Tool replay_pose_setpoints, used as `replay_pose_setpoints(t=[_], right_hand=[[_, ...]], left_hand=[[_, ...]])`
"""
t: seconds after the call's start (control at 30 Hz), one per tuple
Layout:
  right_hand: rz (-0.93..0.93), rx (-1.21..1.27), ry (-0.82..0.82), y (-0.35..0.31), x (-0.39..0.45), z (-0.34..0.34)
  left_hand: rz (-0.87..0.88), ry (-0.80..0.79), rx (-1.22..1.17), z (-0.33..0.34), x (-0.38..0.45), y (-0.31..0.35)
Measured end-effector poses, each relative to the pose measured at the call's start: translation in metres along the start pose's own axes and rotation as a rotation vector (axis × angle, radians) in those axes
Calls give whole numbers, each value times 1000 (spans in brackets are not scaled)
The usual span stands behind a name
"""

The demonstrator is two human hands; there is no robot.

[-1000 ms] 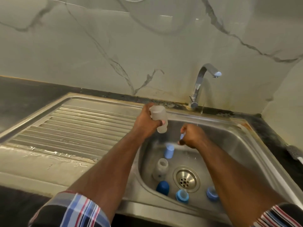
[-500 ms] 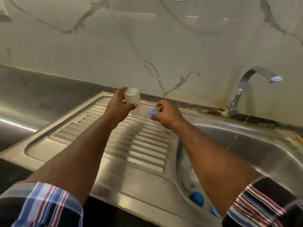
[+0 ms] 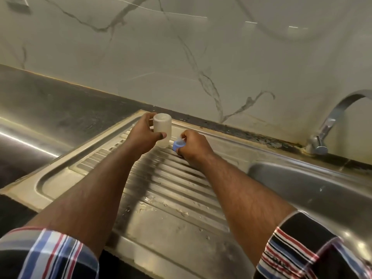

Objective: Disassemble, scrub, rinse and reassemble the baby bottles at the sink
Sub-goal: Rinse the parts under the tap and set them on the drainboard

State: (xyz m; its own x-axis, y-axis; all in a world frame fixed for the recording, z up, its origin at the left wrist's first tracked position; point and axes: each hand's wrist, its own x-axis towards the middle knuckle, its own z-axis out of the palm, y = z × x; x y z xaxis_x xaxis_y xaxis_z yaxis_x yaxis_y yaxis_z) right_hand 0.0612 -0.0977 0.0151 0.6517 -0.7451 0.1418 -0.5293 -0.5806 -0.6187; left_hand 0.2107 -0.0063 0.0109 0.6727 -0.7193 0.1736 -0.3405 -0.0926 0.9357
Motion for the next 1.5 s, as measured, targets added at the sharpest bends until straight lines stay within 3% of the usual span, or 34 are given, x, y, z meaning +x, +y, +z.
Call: replay_pose_setpoints(t=[0.5,0.6,0.73,0.8,0.87,0.97,1.1,1.3,1.4,1.47,1.5], right_hand=[[9,-46,-7,11,-6,-9],[7,25,125,28,-17,-36],[116,91,390,79,-34,-92],[223,56,461,107,-46,-116],[316,7,510,135,-61,-130],[431,-95,409,173,-81,-137],[490,-303,-4,210,-104,-129],[430,-432,-405,231,-120,-105],[380,-421,-390,244,-121,-95],[431,-267,-212,250,-119,-105],[489,-78,-72,249,-119,-116]], left_hand=[[-67,-81,67,2,-2,8],[-46,-3,119,0,-12,17],[207,276,263,19,-42,37],[312,284,266,39,-56,48],[339,183,282,66,-66,53],[304,0,325,106,-78,61],[337,-217,373,157,-93,72],[308,-331,392,220,-113,89],[234,-365,392,242,-120,92],[204,-415,416,254,-122,96],[190,-437,408,259,-123,97]])
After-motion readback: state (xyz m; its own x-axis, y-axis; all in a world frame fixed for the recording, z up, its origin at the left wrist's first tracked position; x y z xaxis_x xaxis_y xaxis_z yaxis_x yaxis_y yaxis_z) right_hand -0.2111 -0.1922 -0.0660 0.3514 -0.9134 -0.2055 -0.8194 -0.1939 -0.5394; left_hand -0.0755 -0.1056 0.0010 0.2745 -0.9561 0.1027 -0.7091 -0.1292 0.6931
